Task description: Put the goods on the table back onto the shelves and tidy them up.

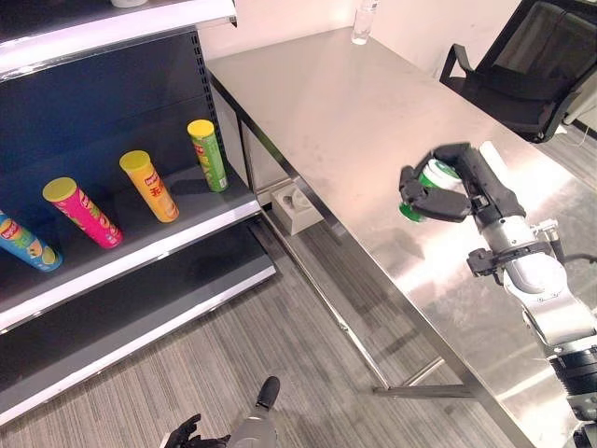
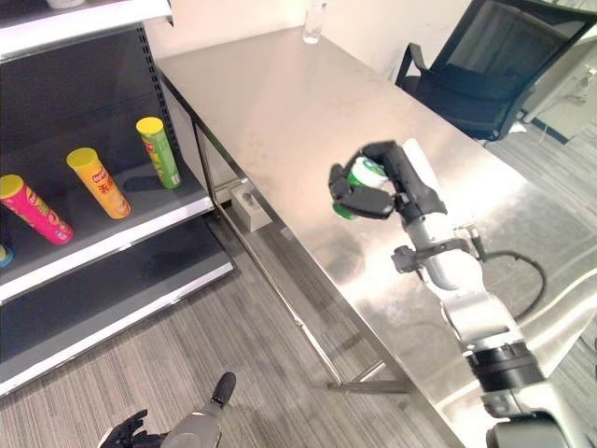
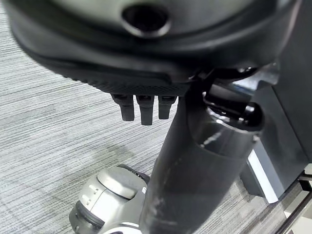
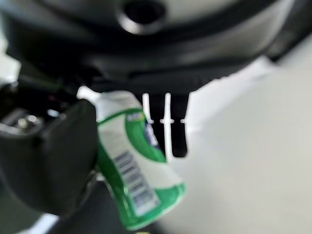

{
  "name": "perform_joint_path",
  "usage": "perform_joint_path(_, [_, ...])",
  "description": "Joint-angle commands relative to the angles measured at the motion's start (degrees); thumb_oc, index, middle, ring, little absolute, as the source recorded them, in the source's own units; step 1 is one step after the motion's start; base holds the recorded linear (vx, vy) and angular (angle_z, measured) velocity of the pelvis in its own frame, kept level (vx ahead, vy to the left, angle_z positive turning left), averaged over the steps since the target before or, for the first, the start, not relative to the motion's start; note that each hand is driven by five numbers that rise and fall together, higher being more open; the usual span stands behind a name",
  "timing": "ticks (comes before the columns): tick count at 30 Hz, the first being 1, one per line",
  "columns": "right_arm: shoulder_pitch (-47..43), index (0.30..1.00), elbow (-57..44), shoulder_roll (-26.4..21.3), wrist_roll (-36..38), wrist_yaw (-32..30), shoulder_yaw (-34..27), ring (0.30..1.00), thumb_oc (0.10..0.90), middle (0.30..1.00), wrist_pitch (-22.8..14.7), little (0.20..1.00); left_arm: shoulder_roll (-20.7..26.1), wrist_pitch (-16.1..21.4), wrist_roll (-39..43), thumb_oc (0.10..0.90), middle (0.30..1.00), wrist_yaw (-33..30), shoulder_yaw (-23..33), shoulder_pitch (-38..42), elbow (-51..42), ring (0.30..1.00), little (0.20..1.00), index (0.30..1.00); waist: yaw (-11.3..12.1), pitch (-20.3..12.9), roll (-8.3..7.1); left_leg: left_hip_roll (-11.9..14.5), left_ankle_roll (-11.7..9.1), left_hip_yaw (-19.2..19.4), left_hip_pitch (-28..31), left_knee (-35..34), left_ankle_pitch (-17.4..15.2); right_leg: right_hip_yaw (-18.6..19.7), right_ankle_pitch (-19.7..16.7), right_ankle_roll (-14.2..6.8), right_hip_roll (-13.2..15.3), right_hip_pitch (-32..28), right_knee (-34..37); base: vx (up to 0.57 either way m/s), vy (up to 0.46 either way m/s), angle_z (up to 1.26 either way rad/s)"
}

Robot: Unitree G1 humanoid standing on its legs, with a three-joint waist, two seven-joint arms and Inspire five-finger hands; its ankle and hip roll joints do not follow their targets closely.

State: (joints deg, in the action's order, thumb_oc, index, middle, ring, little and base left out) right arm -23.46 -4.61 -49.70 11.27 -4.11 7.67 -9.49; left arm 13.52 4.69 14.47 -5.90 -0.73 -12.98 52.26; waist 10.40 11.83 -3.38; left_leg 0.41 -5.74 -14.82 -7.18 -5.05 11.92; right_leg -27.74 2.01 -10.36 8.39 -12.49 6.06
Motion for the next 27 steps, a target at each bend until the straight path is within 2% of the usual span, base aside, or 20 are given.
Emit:
perform_joint_path(1, [-17.0,0.3,-5.2,-7.7,-0.2,-4.7,-0.9,0.3,0.4,0.3,-8.6,0.3,3.9,2.0,1.3,0.8,0.9,-2.2,-0.6,2.7,-0.4,0.9,0.9,0.9,2.3,-2.0,-1.62,3.5,-3.9,4.2,2.9,0.5,-6.9,1.3,6.2,4.9,-4.7,2.9,-1.2,-0.19,-0.198,0.42])
perform_joint_path(3, [-20.8,0.3,-7.4,-8.9,-0.7,-5.2,0.0,0.3,0.4,0.3,-9.3,0.3,4.1,2.3,1.8,0.8,0.9,-2.6,-0.4,3.4,-0.5,0.9,0.9,0.9,2.5,-1.3,-1.53,4.2,-4.7,5.6,0.6,1.2,-5.5,-0.6,6.4,5.0,-4.6,3.0,-1.1,-0.16,-0.067,0.67])
perform_joint_path(4, [-21.2,0.3,-8.4,-9.7,-1.2,-5.1,0.2,0.3,0.4,0.3,-9.4,0.3,4.1,2.4,1.9,0.8,0.9,-2.7,-0.6,3.6,-0.5,0.9,0.9,0.9,1.9,-0.8,-1.61,5.3,-4.8,10.7,-0.7,2.5,-5.2,-2.2,5.9,4.8,-4.1,3.2,-1.2,-0.21,0.048,1.12])
perform_joint_path(5, [-22.1,0.3,-9.6,-10.3,-1.3,-4.9,0.9,0.3,0.4,0.3,-9.4,0.3,4.2,2.4,1.8,0.8,0.9,-2.6,-0.6,3.6,-0.8,0.9,0.9,0.9,1.3,-0.9,-1.88,7.3,-3.6,17.9,-1.2,4.1,-5.7,-4.0,5.4,4.6,-3.4,3.7,-1.5,-0.14,0.031,1.41])
perform_joint_path(6, [-24.2,0.3,-10.9,-11.0,-1.3,-5.0,2.1,0.3,0.4,0.3,-9.5,0.3,4.3,2.3,1.7,0.8,0.9,-2.5,-0.4,3.4,-1.2,0.9,0.9,0.9,0.5,-1.4,-2.25,10.0,-3.6,24.1,-0.4,5.7,-7.2,-4.9,6.0,4.4,-3.1,3.6,-1.4,-0.11,0.042,1.22])
perform_joint_path(7, [-25.9,0.3,-11.3,-11.2,-1.2,-4.8,3.1,0.3,0.4,0.3,-9.4,0.3,4.8,2.2,1.8,0.8,0.9,-2.3,-0.3,3.2,-1.4,0.9,0.9,0.9,0.3,-1.7,-2.35,11.9,-3.5,27.9,0.1,7.4,-7.8,-6.4,5.7,4.5,-2.6,3.9,-1.6,-0.06,0.06,0.91])
perform_joint_path(8, [-28.7,0.3,-11.0,-10.9,-1.0,-5.0,4.9,0.3,0.4,0.3,-9.2,0.3,4.7,2.1,2.2,0.8,0.9,-2.2,0.2,2.8,-1.3,0.9,0.9,0.9,0.2,-1.9,-2.04,13.3,-3.9,29.3,0.3,9.6,-8.6,-7.3,5.7,4.8,-2.1,4.0,-1.9,-0.06,0.117,0.39])
perform_joint_path(11, [-32.7,0.3,-9.2,-10.9,-0.9,-4.3,7.5,0.3,0.4,0.3,-8.4,0.3,4.3,1.9,2.1,0.8,0.9,-2.1,0.1,2.4,-0.2,0.9,0.9,0.9,0.2,-3.9,-0.85,13.1,-4.5,29.1,3.9,7.2,-9.8,-9.5,5.7,4.7,-1.1,3.5,-3.5,0.07,0.167,0.64])
perform_joint_path(14, [-34.5,0.3,-7.3,-10.5,-1.1,-3.6,9.4,0.3,0.4,0.3,-7.2,0.3,4.2,1.6,1.0,0.8,0.9,-2.0,-0.2,2.1,0.7,0.9,0.9,0.9,0.9,-5.7,-0.09,10.5,-3.6,27.5,5.6,4.1,-10.3,-11.2,5.7,4.2,0.7,2.2,-5.7,0.18,0.244,1.31])
perform_joint_path(16, [-35.8,0.3,-6.5,-11.1,-1.1,-3.3,10.2,0.3,0.4,0.3,-6.7,0.3,4.9,1.6,0.7,0.8,0.9,-1.8,-0.6,2.3,0.5,0.9,0.9,0.9,1.7,-6.1,-0.44,8.7,-2.5,26.0,6.0,3.5,-10.9,-12.2,5.7,3.9,2.6,1.6,-8.2,0.17,0.262,0.44])
perform_joint_path(18, [-37.1,0.3,-4.4,-11.2,-1.3,-3.3,10.9,0.3,0.4,0.3,-6.3,0.3,5.6,1.8,-0.1,0.8,0.9,-1.6,-1.0,2.3,0.2,0.9,0.9,0.9,2.6,-6.3,-0.73,5.6,-0.7,24.3,7.0,2.2,-12.3,-13.2,5.5,2.8,6.2,1.8,-13.9,0.21,0.379,0.62])
perform_joint_path(19, [-38.3,0.3,-2.4,-12.0,-1.5,-3.3,12.0,0.3,0.4,0.3,-5.9,0.3,6.5,1.9,-0.7,0.8,0.9,-1.8,-1.8,2.6,0.2,0.9,0.9,0.9,2.6,-6.0,-0.96,3.0,1.0,22.4,8.4,1.5,-13.5,-12.3,2.8,1.5,10.2,3.3,-21.7,0.19,0.305,0.68])
perform_joint_path(20, [-38.6,0.3,-2.3,-12.0,-1.5,-3.4,12.2,0.3,0.4,0.3,-6.0,0.3,6.5,1.9,-0.7,0.8,0.9,-1.8,-1.9,2.7,0.2,0.9,0.9,0.9,2.5,-5.9,-1.04,2.6,1.3,22.3,8.5,1.4,-13.5,-12.2,2.8,1.1,10.8,3.4,-22.4,0.19,0.277,0.64])
perform_joint_path(21, [-39.1,0.3,-1.8,-12.5,-1.2,-3.2,12.6,0.3,0.4,0.3,-5.7,0.3,6.9,1.9,-0.7,0.8,0.9,-1.8,-2.1,2.8,0.1,0.9,0.9,0.9,2.3,-5.6,-1.03,1.8,1.9,21.4,9.2,1.0,-13.7,-11.0,1.0,0.9,12.0,4.2,-25.4,0.11,0.178,0.52])
perform_joint_path(22, [-40.6,0.3,-0.9,-13.2,-0.8,-3.0,14.2,0.3,0.4,0.3,-5.6,0.3,7.6,2.0,-0.5,0.8,0.9,-1.8,-2.6,3.3,0.0,0.9,0.9,0.9,1.6,-4.8,-1.14,0.4,3.0,20.0,10.0,0.5,-13.9,-8.0,-2.1,-0.2,14.1,6.1,-30.1,0.11,0.191,0.64])
perform_joint_path(23, [-40.6,0.3,0.3,-13.6,-0.8,-3.5,14.5,0.3,0.4,0.3,-5.6,0.3,8.1,2.1,-1.0,0.8,0.9,-2.1,-2.9,3.6,0.0,0.9,0.9,0.9,1.0,-4.3,-0.91,0.2,3.5,19.2,10.2,0.5,-14.1,-4.6,-2.2,-0.5,13.9,7.9,-32.5,0.08,0.14,0.51])
perform_joint_path(24, [-41.7,0.3,1.9,-14.3,-0.7,-3.1,15.8,0.3,0.4,0.3,-4.9,0.3,8.5,2.4,-1.1,0.8,0.9,-1.9,-3.5,3.9,-0.1,0.9,0.9,0.9,0.5,-4.1,-0.77,0.2,3.4,18.1,10.3,0.4,-14.2,-0.1,-0.3,0.4,12.1,10.2,-33.6,0.04,0.05,0.49])
perform_joint_path(25, [-44.4,0.3,4.3,-15.5,0.5,-2.7,18.4,0.3,0.4,0.3,-4.7,0.3,8.9,2.8,-0.3,0.8,0.9,-1.5,-3.8,4.2,-0.2,0.9,0.9,0.9,0.0,-3.9,-0.28,0.4,3.3,16.0,9.8,0.3,-13.1,4.5,1.0,1.4,8.9,12.6,-29.3,0.03,0.014,0.63])
perform_joint_path(26, [-44.9,0.3,4.6,-15.5,0.5,-2.7,19.0,0.3,0.4,0.3,-4.8,0.3,8.7,2.8,-0.3,0.8,0.9,-1.5,-3.7,4.2,-0.2,0.9,0.9,0.9,0.0,-3.9,-0.07,0.5,3.3,16.0,9.8,0.3,-13.1,4.5,1.0,1.4,8.8,12.6,-29.2,0.05,-0.047,0.73])
perform_joint_path(27, [-46.4,0.3,5.6,-15.9,1.4,-2.8,20.2,0.3,0.4,0.3,-4.7,0.3,8.8,3.1,0.0,0.8,0.9,-1.2,-4.4,4.6,-0.2,0.9,0.9,0.9,-0.4,-3.7,0.18,0.7,2.9,14.5,9.8,0.4,-13.0,6.5,2.4,1.6,6.9,13.4,-25.5,0.12,-0.134,0.79])
